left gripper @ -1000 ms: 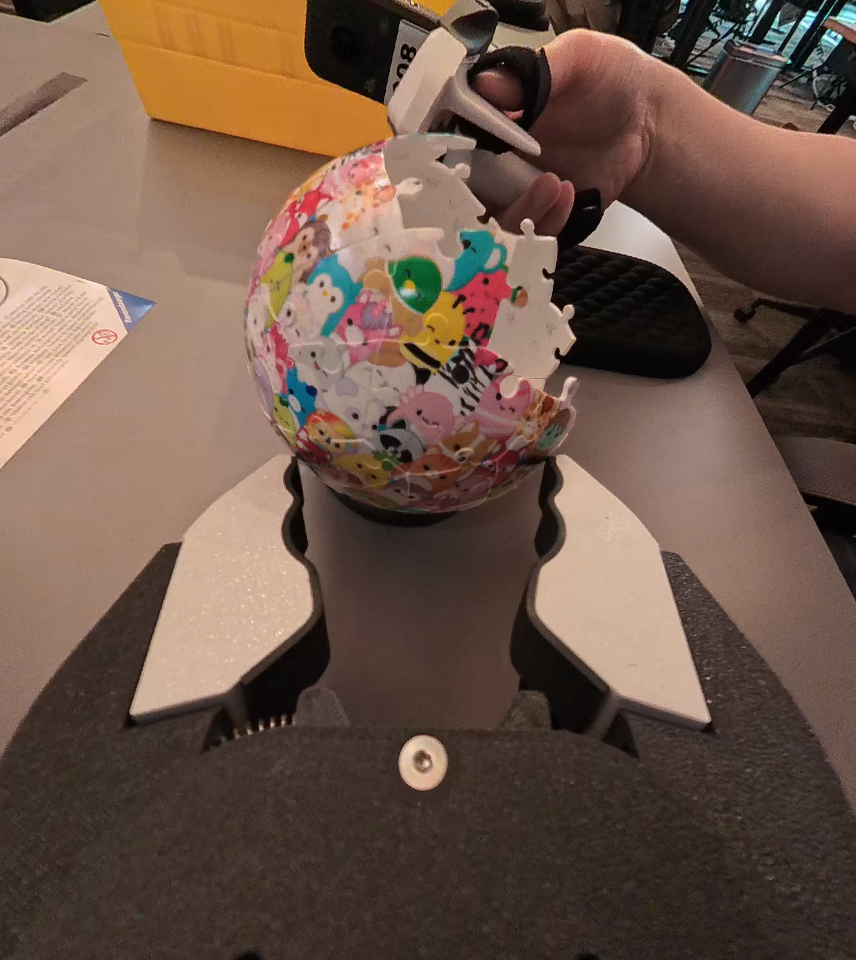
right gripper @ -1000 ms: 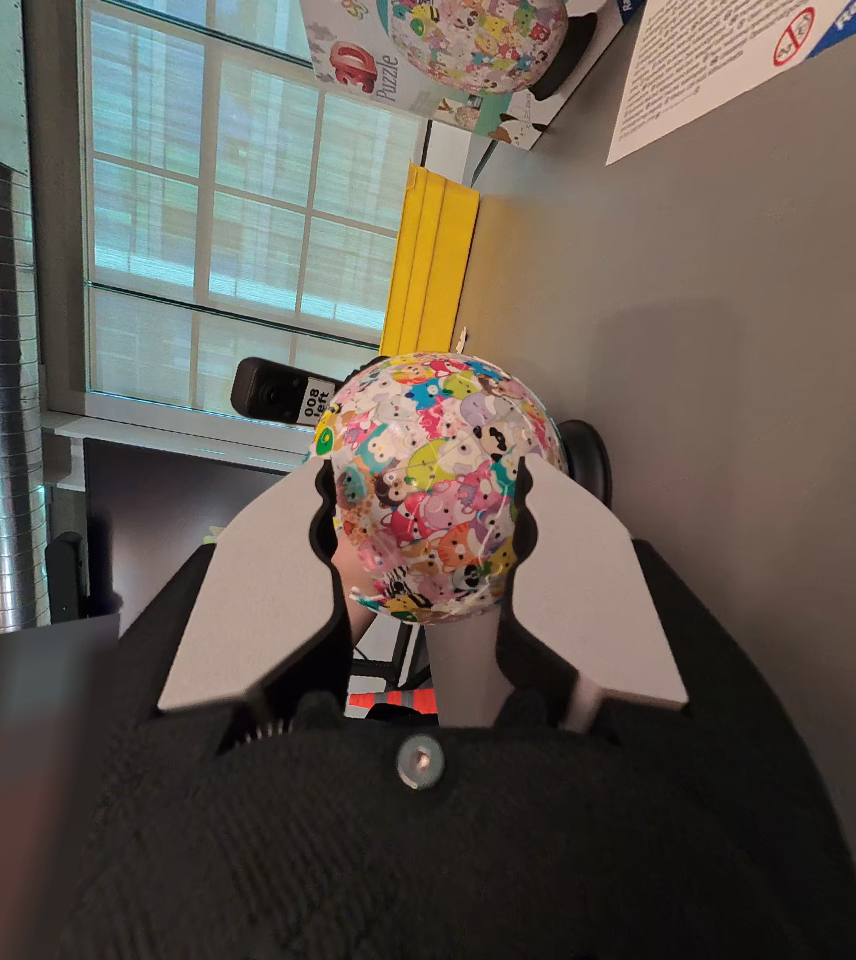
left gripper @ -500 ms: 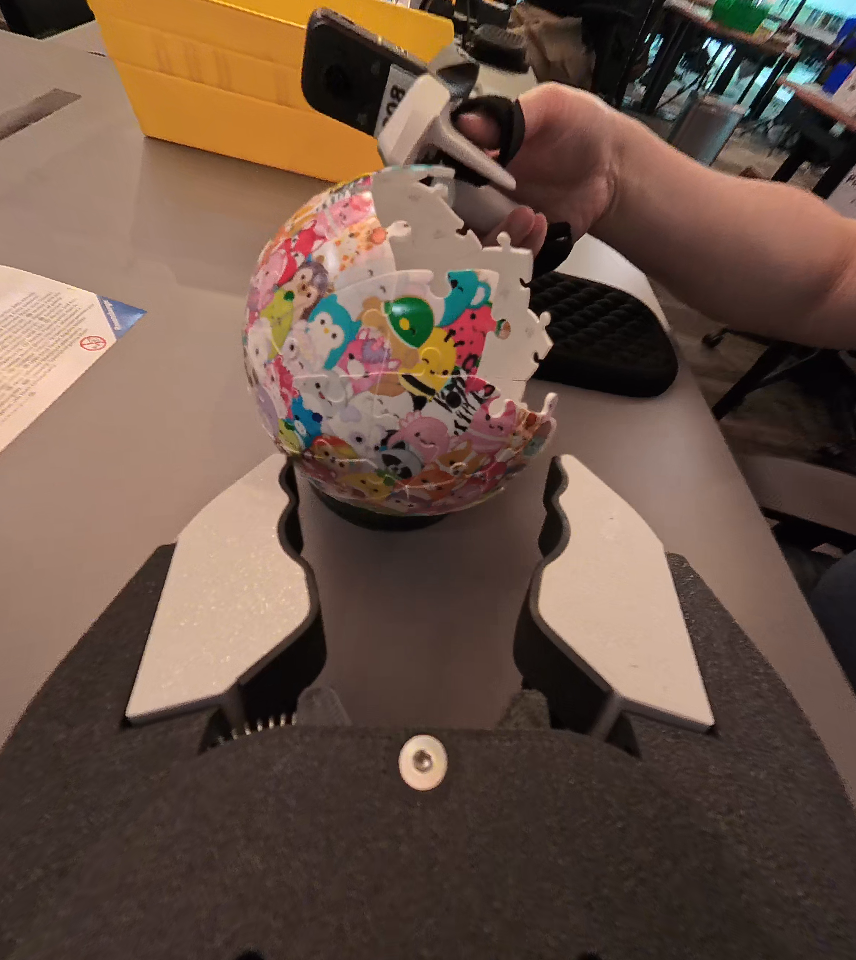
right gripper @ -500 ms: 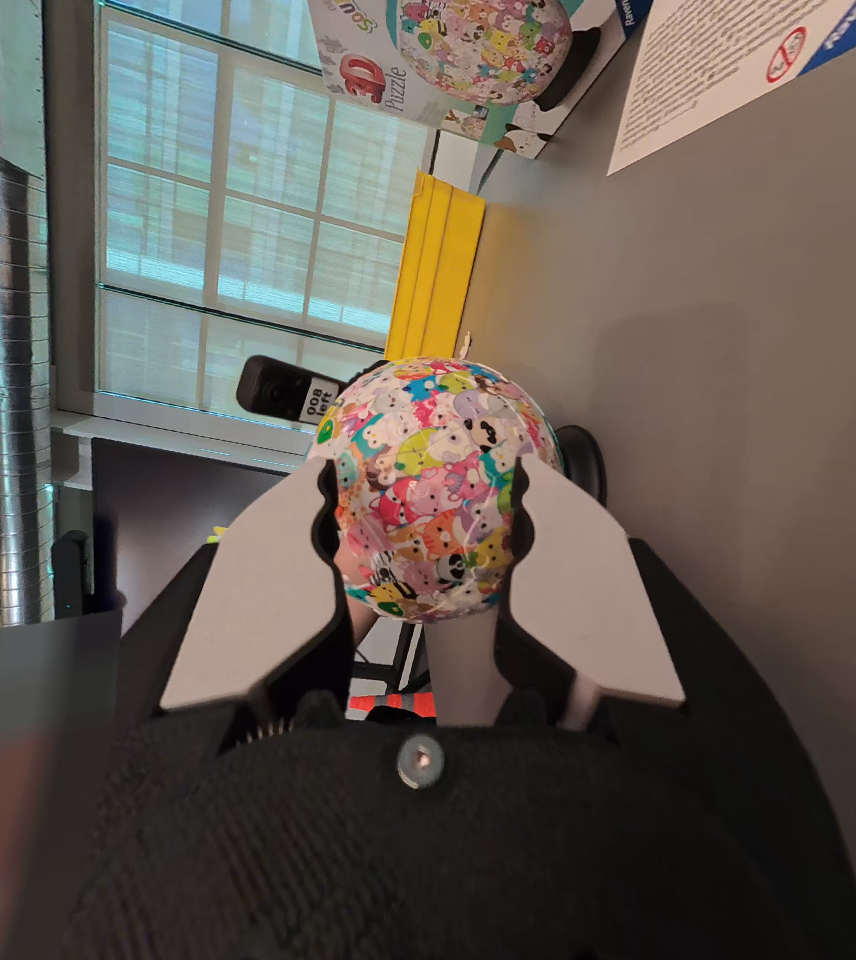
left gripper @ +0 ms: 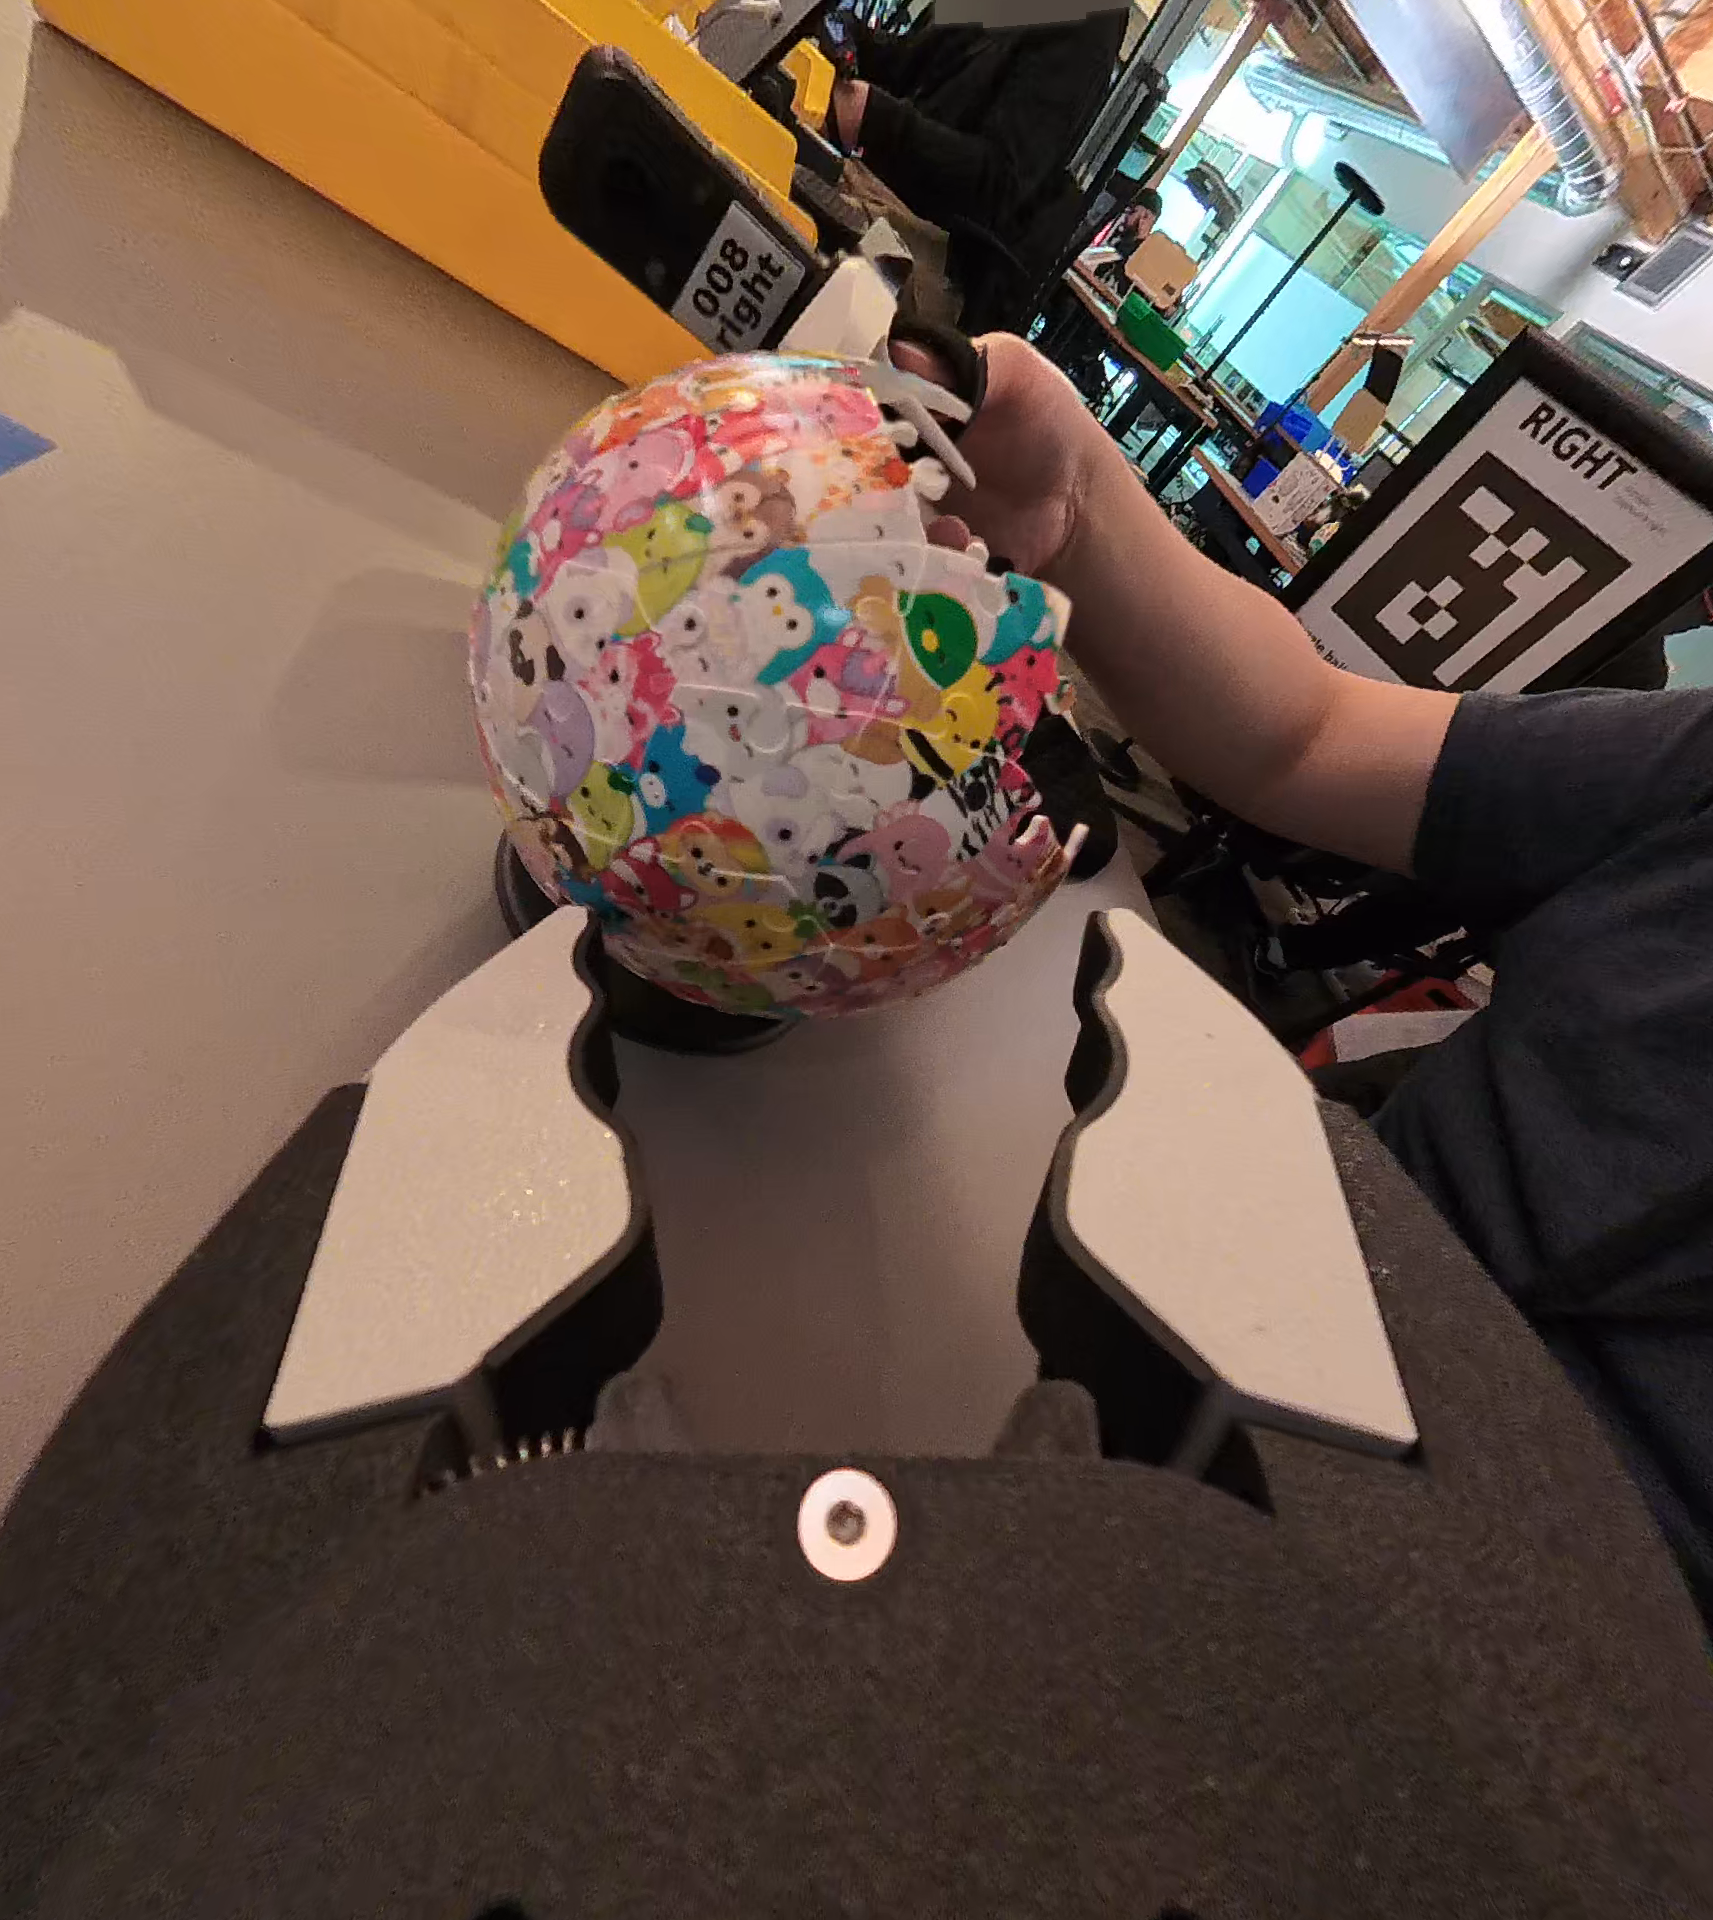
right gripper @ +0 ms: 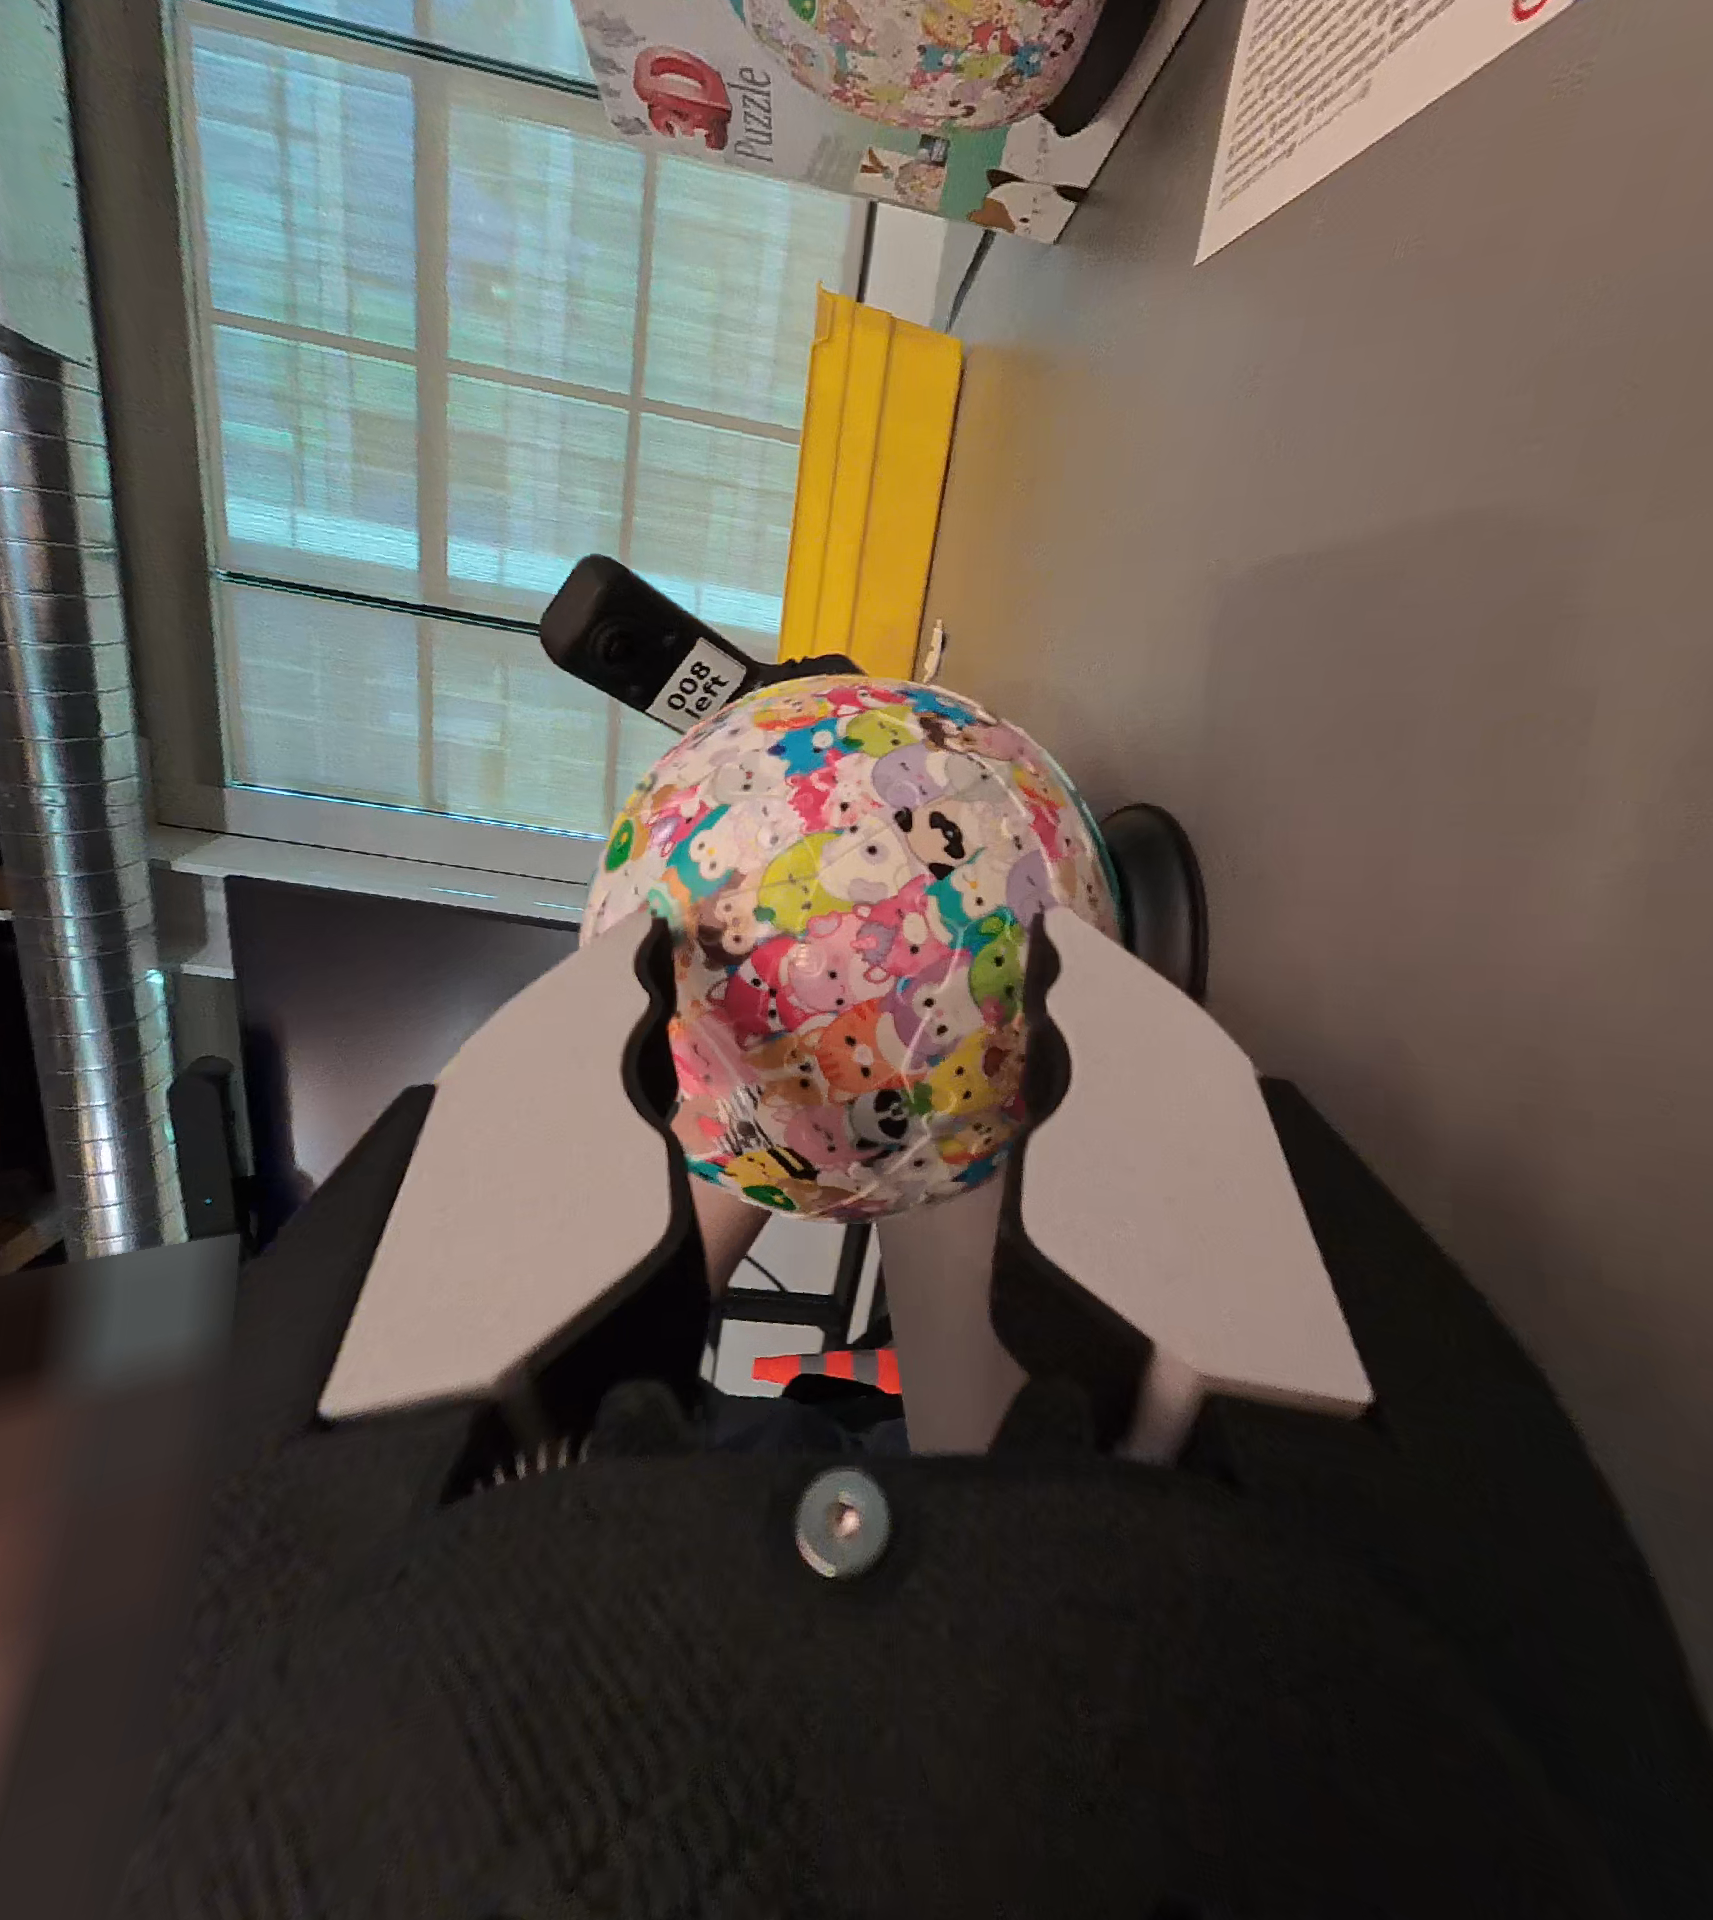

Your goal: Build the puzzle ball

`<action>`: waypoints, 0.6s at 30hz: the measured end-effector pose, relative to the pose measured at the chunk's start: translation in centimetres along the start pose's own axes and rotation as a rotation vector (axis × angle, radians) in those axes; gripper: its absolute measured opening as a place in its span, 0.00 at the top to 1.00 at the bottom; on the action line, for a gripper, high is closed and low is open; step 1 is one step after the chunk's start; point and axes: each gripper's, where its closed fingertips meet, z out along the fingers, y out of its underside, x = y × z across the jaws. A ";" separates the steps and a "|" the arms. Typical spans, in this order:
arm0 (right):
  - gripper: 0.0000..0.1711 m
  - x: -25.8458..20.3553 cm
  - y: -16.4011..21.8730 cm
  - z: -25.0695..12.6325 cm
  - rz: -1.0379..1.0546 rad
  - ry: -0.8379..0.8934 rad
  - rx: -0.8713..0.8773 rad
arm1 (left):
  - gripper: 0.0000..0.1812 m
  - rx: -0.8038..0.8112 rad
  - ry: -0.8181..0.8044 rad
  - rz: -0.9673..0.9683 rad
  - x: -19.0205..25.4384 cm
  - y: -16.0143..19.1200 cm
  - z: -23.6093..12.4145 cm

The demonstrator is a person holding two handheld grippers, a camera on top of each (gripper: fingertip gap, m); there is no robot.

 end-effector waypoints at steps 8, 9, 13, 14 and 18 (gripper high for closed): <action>0.61 -0.2 -0.3 0.2 -0.017 -0.012 0.013 | 0.59 0.005 0.000 0.014 -0.1 0.0 -0.3; 0.61 -0.3 -0.4 0.3 -0.020 -0.014 0.015 | 0.60 0.009 -0.004 0.017 -0.1 -0.1 -0.3; 0.61 -0.7 -1.0 0.3 -0.023 -0.031 0.037 | 0.60 0.022 -0.029 0.024 -0.3 -0.5 -0.3; 0.61 -0.8 -1.1 0.3 -0.027 -0.030 0.039 | 0.60 0.026 -0.035 0.027 -0.3 -0.6 -0.3; 0.61 -1.0 -1.2 0.3 -0.042 -0.033 0.043 | 0.59 0.064 -0.046 0.034 -0.3 -1.3 -0.4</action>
